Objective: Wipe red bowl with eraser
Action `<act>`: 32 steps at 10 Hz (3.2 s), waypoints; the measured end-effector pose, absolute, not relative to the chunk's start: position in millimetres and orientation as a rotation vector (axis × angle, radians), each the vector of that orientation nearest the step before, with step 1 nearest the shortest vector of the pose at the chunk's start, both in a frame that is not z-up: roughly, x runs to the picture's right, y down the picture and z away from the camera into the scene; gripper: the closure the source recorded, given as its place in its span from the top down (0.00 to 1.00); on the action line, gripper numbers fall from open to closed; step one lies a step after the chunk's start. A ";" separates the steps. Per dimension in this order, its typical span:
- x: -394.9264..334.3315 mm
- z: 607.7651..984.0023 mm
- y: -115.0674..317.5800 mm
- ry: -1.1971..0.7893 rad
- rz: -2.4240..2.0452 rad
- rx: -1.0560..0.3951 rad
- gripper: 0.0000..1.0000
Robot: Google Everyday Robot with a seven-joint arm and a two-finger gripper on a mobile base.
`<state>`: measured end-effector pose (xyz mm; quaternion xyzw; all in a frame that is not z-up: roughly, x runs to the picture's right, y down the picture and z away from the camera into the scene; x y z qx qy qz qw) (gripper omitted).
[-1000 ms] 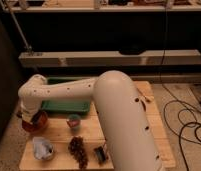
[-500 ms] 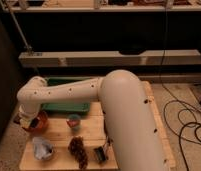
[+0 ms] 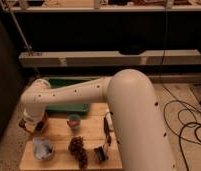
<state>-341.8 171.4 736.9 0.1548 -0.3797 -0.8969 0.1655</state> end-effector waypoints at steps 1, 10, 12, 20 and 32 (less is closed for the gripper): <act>-329.9 741.4 166.9 -1.054 -2.534 0.421 0.00; -348.0 779.0 123.3 -0.954 -2.462 0.441 0.00; -371.1 780.4 117.8 -0.965 -2.477 0.482 0.00; -421.1 753.5 149.0 -1.124 -2.592 0.553 0.00; -338.1 760.8 138.5 -0.985 -2.549 0.418 0.00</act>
